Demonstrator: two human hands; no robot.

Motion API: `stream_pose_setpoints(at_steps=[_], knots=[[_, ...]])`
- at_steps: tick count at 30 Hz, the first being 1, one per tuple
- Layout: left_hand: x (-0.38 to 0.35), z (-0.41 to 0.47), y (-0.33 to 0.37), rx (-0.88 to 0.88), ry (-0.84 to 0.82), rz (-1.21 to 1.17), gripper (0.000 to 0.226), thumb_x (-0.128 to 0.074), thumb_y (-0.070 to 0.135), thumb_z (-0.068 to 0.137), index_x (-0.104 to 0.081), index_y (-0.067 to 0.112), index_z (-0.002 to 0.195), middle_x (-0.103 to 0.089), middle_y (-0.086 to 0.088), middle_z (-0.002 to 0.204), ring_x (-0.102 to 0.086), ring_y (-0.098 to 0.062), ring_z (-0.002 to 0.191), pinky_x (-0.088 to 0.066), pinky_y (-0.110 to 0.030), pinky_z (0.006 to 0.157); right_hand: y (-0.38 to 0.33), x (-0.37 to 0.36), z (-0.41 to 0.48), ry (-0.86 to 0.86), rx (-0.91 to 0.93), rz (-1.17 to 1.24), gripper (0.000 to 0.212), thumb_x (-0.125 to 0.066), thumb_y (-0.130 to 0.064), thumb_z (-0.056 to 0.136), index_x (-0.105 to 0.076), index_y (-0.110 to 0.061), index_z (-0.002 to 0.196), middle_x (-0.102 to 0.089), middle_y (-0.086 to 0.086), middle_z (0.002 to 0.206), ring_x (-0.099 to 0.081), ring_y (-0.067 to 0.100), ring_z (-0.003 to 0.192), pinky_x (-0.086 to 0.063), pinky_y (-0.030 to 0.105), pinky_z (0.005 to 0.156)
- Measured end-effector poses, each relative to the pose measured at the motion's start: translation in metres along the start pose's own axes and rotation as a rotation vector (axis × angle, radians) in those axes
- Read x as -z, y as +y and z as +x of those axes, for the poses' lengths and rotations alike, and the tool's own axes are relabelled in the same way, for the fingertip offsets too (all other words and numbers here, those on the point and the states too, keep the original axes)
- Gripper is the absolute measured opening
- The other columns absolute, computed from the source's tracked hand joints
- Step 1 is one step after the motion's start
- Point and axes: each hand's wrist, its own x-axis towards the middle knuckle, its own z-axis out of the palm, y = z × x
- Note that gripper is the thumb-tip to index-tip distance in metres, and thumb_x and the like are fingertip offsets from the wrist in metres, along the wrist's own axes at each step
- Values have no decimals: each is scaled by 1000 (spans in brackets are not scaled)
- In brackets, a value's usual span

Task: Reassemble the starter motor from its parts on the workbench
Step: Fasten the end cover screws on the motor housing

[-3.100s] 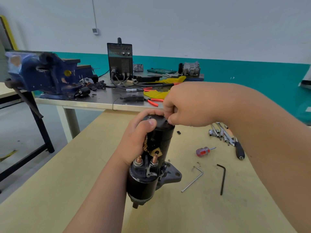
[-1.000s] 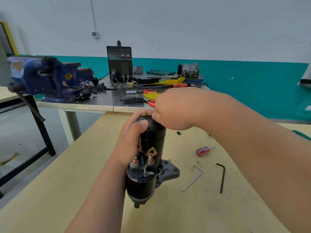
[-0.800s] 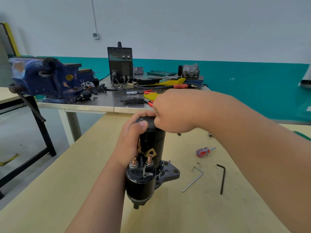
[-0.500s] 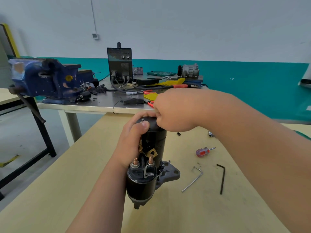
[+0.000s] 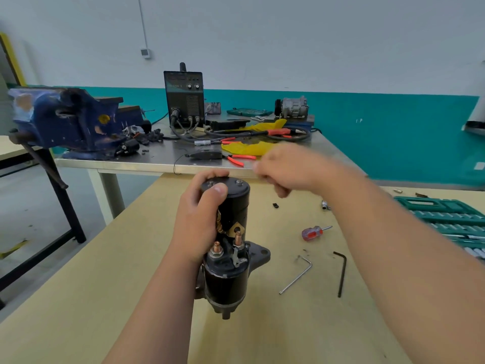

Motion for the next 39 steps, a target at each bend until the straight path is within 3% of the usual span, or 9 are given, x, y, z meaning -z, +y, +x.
stream_pose_setpoints(at_steps=[3,7,11,17,21,25,31,34,39], knots=[[6,-5,-1,7,52,48,38,-53,51,65,-61,37,99,-67,17,82,-66,-5,69,-53,-24,54,54,-58,5,-126,-172,-138,26,-49,-31,98,-64,-11,93,-65,8,87,-64,25,82,-48,31,65],[12,-3,-2,7,65,206,47,-49,58,62,-51,44,106,-63,16,90,-64,-4,77,-55,-31,70,69,-121,12,-249,-176,-195,37,-52,-40,95,-58,-18,124,-61,3,123,-58,21,105,-48,34,88],[11,-5,-4,-10,46,276,44,-56,52,68,-42,48,109,-62,36,88,-62,8,76,-47,-8,60,67,-140,24,-196,-76,-257,23,-49,-23,95,-64,-14,109,-67,6,111,-62,23,98,-52,35,87],[13,-12,-9,-35,142,282,59,-75,52,59,-36,61,103,-60,11,106,-66,3,84,-52,-13,60,73,-136,25,-203,-32,-177,16,-50,-12,96,-64,-9,88,-69,8,95,-65,20,87,-54,33,82],[5,-14,-15,-111,194,287,63,-80,40,61,-33,63,98,-52,24,100,-62,8,86,-51,-10,64,83,-110,13,-32,-136,605,15,-56,-11,96,-66,-9,84,-70,5,72,-66,12,62,-56,28,63],[3,-15,-19,-131,217,273,63,-78,40,64,-33,64,100,-51,40,90,-61,11,85,-49,-6,63,72,-65,-17,3,113,1496,12,-60,-1,82,-71,-5,86,-69,10,74,-66,15,60,-55,24,55],[5,-16,-23,-157,252,278,66,-82,32,70,-34,64,102,-53,15,102,-61,11,86,-46,-4,61,45,-34,-48,-163,478,1602,20,-87,-27,61,-79,-17,76,-71,4,70,-66,9,55,-53,19,49],[7,-16,-25,-170,252,281,68,-83,22,76,-35,62,104,-54,11,103,-61,11,84,-47,-5,59,37,-38,-50,-230,535,1663,24,-89,-31,61,-80,-17,78,-70,2,68,-64,8,52,-53,18,48],[5,-18,-21,-137,256,273,64,-78,39,64,-34,62,104,-54,19,102,-61,10,87,-45,-3,62,32,-46,-46,-348,529,1794,29,-90,-26,63,-77,-12,85,-68,3,68,-64,6,51,-53,17,47]])
